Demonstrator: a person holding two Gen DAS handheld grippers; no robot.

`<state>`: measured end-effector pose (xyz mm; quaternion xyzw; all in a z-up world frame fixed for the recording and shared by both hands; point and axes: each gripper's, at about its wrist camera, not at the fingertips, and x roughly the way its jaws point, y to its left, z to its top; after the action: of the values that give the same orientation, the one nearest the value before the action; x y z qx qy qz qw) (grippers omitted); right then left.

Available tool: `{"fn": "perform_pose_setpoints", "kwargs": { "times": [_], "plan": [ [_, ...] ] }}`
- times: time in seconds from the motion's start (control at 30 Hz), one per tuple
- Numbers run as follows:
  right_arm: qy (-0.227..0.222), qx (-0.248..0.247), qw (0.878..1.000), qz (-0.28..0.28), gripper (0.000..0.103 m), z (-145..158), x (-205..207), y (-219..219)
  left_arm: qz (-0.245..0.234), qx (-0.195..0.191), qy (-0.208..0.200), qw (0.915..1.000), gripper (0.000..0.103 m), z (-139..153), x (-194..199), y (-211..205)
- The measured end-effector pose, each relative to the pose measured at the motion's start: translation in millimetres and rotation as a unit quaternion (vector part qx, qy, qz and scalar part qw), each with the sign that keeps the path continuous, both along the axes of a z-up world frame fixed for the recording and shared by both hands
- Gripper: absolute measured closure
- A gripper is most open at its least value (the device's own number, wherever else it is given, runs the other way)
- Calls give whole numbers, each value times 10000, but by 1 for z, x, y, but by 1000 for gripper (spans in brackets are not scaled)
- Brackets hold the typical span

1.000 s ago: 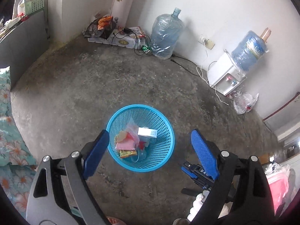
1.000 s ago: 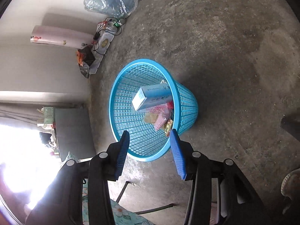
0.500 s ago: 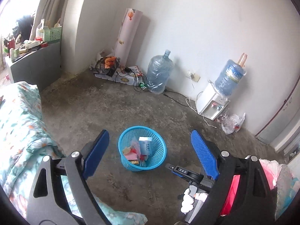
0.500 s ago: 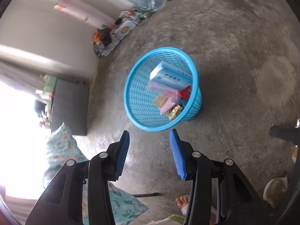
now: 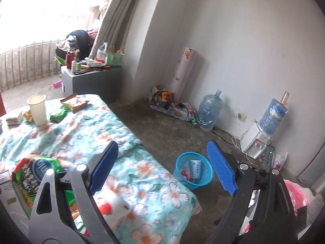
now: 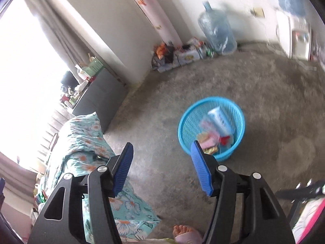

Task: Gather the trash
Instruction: 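Move both tools back over the bed toward the cable box and bottle, then grasp the white-and-grey cable box with the left gripper while the right gripper approaches the bottle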

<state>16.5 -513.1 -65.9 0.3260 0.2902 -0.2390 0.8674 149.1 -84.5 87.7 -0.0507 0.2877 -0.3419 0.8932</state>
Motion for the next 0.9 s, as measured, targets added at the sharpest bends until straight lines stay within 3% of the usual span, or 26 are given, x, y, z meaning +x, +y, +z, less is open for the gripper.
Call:
{"fn": "perform_pose_setpoints", "kwargs": {
  "times": [0.13, 0.27, 0.4, 0.57, 0.9],
  "plan": [
    [-240, -676, 9974, 17, 15, 39, -9, 21, 445, 8, -205, 9988, 17, 4, -14, 62],
    [-494, -851, 9942, 431, 10, 63, -6, 50, 1105, 234, -302, 9931, 16, 0, -27, 115],
    [-704, -345, 9885, 1293, 10, 73, 9, 79, 1699, 266, -220, 9849, 16, -7, -40, 162],
    [-433, 274, 9683, 2445, 10, 63, 42, 136, 2203, 151, -8, 9753, 16, -23, -53, 207],
    [17, 1051, 9245, 3665, 10, 43, 71, 245, 2441, 191, 463, 9684, 16, -58, -62, 245]
  ]
}}
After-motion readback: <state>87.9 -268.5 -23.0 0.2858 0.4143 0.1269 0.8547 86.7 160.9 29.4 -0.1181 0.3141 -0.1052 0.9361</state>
